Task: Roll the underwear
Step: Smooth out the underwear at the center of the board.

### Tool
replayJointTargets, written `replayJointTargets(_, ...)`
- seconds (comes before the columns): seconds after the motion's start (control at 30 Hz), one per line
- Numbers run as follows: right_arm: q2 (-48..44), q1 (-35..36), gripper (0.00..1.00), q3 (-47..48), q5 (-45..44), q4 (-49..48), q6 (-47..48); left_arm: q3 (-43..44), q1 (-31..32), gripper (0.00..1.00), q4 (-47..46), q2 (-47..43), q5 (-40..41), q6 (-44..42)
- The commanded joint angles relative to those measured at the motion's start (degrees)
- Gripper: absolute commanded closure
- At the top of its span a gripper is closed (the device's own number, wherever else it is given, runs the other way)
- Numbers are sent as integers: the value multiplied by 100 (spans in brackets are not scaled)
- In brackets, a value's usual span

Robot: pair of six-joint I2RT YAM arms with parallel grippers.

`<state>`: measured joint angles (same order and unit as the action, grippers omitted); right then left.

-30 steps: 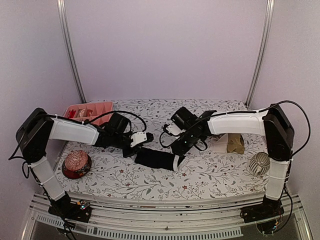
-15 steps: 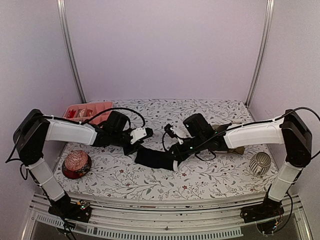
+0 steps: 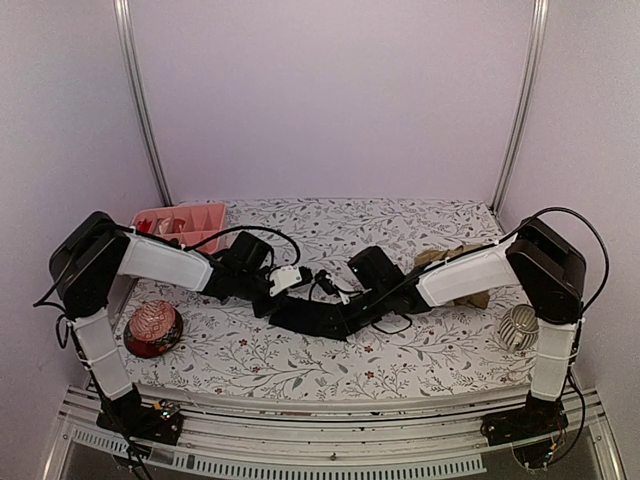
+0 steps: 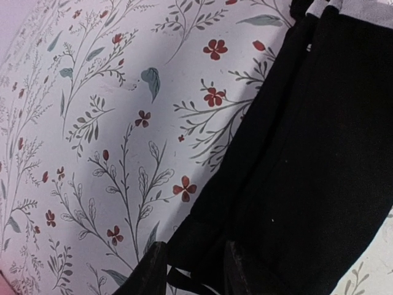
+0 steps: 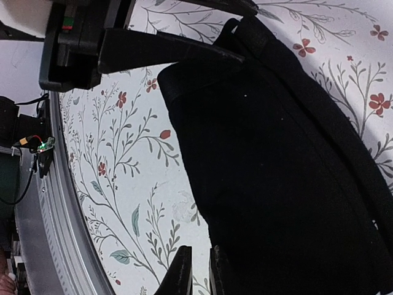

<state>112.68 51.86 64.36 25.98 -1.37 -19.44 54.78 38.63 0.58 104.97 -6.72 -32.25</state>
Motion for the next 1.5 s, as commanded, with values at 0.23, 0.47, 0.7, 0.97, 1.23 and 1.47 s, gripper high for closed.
replayJointTargets(0.23, 310, -368, 94, -202, 309, -123, -504, 263, 74, 65, 355, 332, 673, 26)
replayJointTargets(0.47, 350, -364, 94, -137, 468, 239, -552, 321, 74, 63, 464, 415, 864, -7)
replayJointTargets(0.7, 111, -367, 94, -149, 653, 382, -557, 434, 50, 46, 482, 301, 983, 34)
replayJointTargets(0.97, -503, -364, 87, 271, 497, 681, -397, 829, -63, 9, 579, 24, 1199, 130)
replayJointTargets(1.23, -600, -466, 82, 632, 215, 743, -298, 773, -240, 2, 393, -323, 1219, 193)
replayJointTargets(1.47, -79, -675, 82, 794, 350, 679, -249, 487, -227, 2, 66, -247, 1266, 146)
